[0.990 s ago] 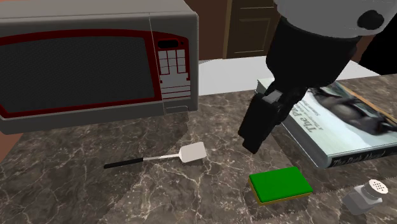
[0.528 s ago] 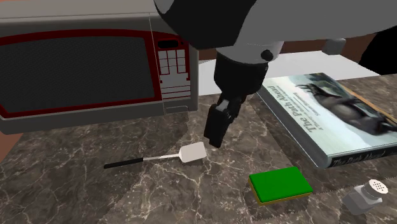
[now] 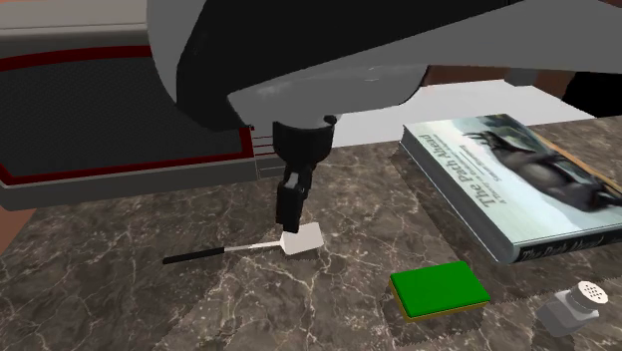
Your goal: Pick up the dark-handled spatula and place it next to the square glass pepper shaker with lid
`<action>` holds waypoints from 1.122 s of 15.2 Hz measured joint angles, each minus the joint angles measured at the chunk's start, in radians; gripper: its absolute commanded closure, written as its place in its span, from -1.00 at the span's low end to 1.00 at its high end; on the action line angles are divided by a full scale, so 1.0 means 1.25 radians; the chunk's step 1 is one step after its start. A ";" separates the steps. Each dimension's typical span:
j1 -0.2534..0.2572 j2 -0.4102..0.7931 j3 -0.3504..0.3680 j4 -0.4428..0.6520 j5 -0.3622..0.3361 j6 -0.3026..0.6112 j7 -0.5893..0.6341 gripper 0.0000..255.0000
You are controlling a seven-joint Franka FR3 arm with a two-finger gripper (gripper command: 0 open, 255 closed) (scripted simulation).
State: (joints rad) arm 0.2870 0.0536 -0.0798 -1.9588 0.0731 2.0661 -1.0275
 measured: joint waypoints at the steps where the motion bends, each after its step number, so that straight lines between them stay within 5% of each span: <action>1: 0.005 0.020 0.006 0.010 0.002 0.008 -0.021 -1.00; 9: 0.042 0.198 0.062 0.132 0.001 0.042 -0.173 -1.00; 17: 0.047 0.252 0.069 0.121 0.001 0.104 -0.191 -1.00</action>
State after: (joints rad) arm 0.3463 0.3688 0.0071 -1.8076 0.0741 2.1967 -1.2664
